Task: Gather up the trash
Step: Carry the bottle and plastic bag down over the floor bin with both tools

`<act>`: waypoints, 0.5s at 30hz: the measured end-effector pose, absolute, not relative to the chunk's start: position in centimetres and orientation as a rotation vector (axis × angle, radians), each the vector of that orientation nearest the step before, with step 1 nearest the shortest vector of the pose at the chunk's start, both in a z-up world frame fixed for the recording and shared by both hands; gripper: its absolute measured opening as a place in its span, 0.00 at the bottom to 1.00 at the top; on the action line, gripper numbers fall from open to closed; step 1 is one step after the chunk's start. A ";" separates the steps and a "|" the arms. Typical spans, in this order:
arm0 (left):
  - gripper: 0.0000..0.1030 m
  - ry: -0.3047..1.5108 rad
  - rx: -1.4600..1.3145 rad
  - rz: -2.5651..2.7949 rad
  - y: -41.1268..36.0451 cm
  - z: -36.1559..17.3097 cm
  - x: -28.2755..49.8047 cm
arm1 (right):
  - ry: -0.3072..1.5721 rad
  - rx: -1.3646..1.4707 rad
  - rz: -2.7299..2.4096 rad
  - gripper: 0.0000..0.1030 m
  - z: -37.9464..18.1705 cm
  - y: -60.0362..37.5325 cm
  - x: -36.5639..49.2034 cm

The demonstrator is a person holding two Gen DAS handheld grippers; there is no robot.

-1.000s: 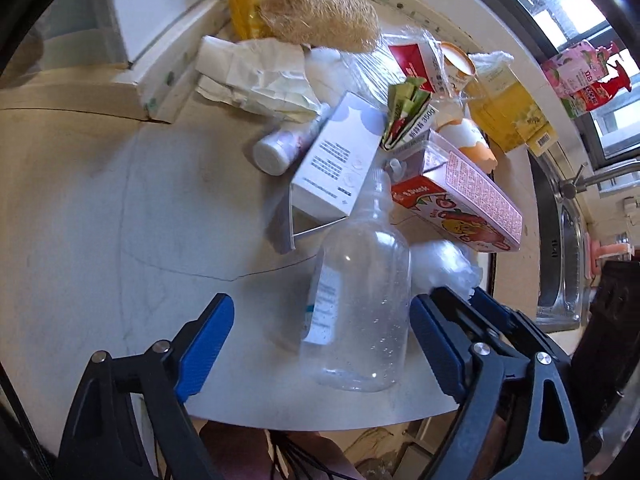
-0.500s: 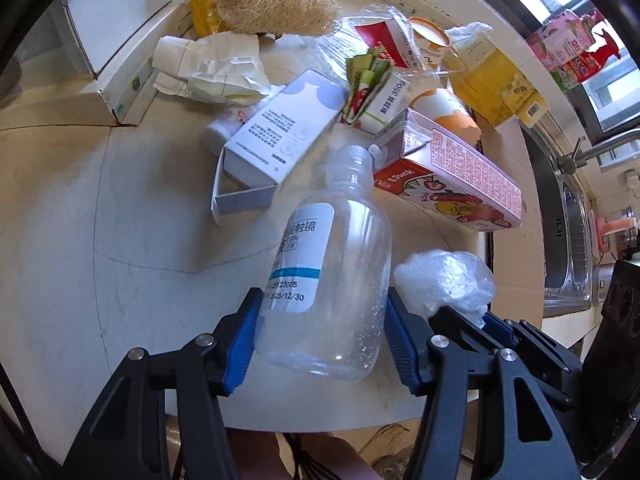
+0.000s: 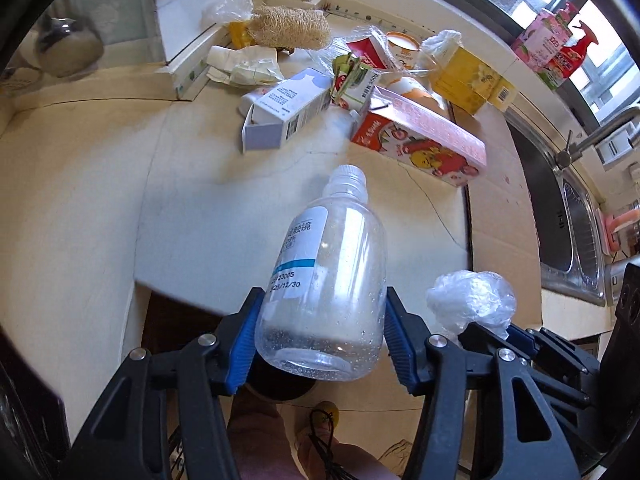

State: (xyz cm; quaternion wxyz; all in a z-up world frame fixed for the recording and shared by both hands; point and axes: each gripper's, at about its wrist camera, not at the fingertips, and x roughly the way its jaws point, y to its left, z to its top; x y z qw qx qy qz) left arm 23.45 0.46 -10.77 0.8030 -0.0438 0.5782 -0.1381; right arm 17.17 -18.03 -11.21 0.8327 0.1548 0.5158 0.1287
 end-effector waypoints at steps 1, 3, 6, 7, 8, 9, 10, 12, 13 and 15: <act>0.54 1.230 -0.090 -0.293 0.5 -10.5 22.4 | 1.092 0.317 0.280 0.26 -11.1 -18.1 16.2; 0.54 1.211 -0.084 -0.288 0.6 -10.0 19.7 | 1.094 0.302 0.296 0.26 -11.0 -18.2 14.7; 0.54 1.196 -0.075 -0.275 0.6 -9.6 15.6 | 1.109 0.268 0.325 0.26 -11.0 -18.2 12.2; 0.54 1.192 -0.073 -0.271 0.6 -9.4 14.2 | 1.114 0.256 0.335 0.26 -11.1 -18.2 11.5; 0.54 1.189 -0.071 -0.269 0.6 -9.3 12.7 | 1.122 0.239 0.349 0.26 -11.3 -18.1 10.5; 0.54 1.187 -0.067 -0.266 0.5 -9.2 11.7 | 1.127 0.225 0.360 0.26 -11.5 -18.1 9.8; 0.54 1.188 -0.058 -0.262 0.5 -9.2 10.4 | 1.135 0.211 0.370 0.26 -11.8 -18.1 9.0; 0.54 1.205 -0.040 -0.252 0.6 -9.7 8.2 | 1.152 0.201 0.385 0.26 -12.5 -18.0 7.9; 0.54 1.220 -0.036 -0.246 0.7 -10.1 7.5 | 1.168 0.203 0.389 0.26 -13.2 -17.9 7.4; 0.54 1.262 -0.042 -0.239 1.0 -11.1 6.4 | 1.195 0.215 0.386 0.26 -14.5 -17.9 6.8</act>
